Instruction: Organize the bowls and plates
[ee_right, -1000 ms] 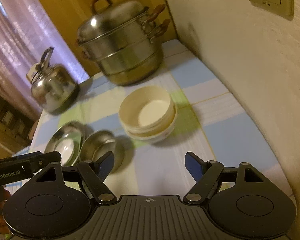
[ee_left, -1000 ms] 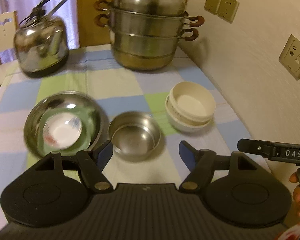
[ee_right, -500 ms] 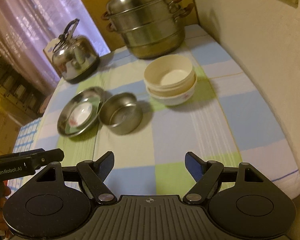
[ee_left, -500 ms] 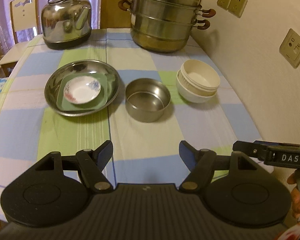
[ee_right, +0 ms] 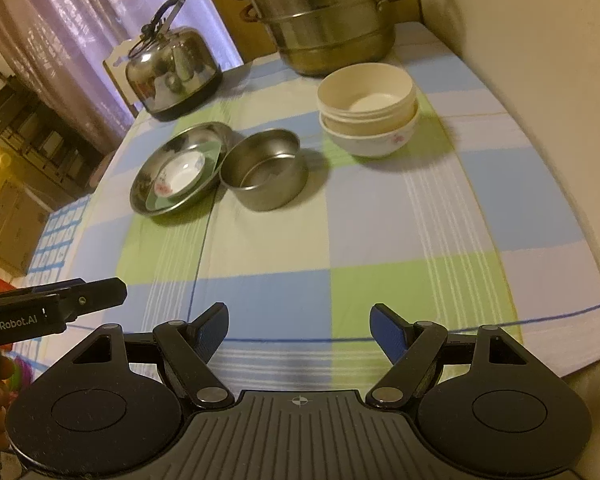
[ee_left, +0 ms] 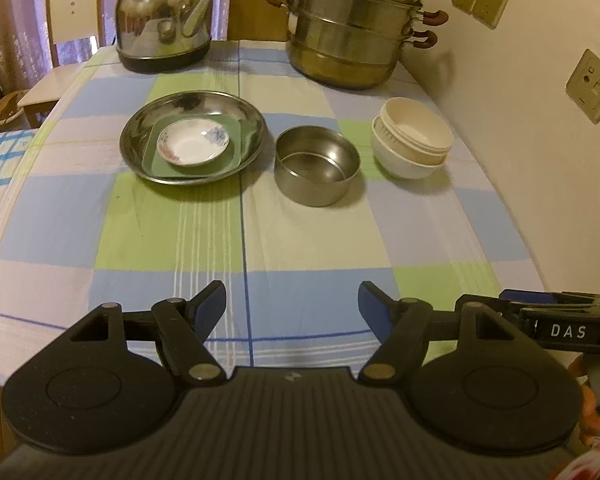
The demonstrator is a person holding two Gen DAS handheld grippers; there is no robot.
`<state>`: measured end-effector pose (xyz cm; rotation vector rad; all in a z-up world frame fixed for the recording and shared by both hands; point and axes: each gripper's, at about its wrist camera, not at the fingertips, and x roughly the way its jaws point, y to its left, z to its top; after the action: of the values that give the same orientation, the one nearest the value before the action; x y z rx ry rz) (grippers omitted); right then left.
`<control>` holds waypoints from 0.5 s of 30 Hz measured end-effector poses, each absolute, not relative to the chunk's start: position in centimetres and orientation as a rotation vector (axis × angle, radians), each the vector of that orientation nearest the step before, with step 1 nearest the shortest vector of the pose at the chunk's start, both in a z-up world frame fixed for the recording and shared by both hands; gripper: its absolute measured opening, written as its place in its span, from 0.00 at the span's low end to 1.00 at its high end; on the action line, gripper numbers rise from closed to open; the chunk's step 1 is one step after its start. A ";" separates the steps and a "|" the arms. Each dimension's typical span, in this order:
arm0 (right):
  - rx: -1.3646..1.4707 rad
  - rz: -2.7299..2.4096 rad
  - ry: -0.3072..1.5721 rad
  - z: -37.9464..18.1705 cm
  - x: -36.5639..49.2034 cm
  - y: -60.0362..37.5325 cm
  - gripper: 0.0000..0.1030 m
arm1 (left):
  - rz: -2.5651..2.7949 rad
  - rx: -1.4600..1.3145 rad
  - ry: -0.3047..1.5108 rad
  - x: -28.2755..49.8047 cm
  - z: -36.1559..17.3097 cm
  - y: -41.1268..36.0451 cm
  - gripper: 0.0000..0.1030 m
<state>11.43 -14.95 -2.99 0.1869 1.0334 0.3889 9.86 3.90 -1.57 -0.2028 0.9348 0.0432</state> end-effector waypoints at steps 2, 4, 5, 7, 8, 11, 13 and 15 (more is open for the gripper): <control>0.180 0.392 1.038 -3.1 11.3 -14.8 0.75 | 0.053 -0.206 0.938 9.5 -1.7 4.1 0.69; 0.174 0.395 1.041 -3.2 11.2 -14.6 0.75 | 0.061 -0.207 0.939 9.2 -1.8 4.2 0.69; 0.171 0.398 1.043 -3.2 11.1 -14.5 0.75 | 0.066 -0.207 0.940 9.1 -1.8 4.3 0.69; 0.166 0.403 1.047 -3.4 11.0 -14.3 0.75 | 0.074 -0.209 0.940 8.9 -1.8 4.4 0.69; 0.163 0.405 1.049 -3.4 11.0 -14.1 0.75 | 0.077 -0.211 0.939 8.8 -1.9 4.5 0.69; 0.158 0.412 1.056 -3.5 11.1 -13.8 0.75 | 0.084 -0.213 0.939 8.6 -1.9 4.8 0.69; 0.157 0.417 1.059 -3.6 11.2 -13.6 0.75 | 0.090 -0.214 0.942 8.6 -2.0 4.9 0.69; 0.153 0.423 1.062 -3.7 11.2 -13.4 0.75 | 0.094 -0.215 0.945 8.6 -2.0 5.1 0.69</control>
<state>11.23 -13.37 -3.73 0.1533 1.0621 0.4226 8.60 5.12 -2.05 -0.2154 0.9449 0.0942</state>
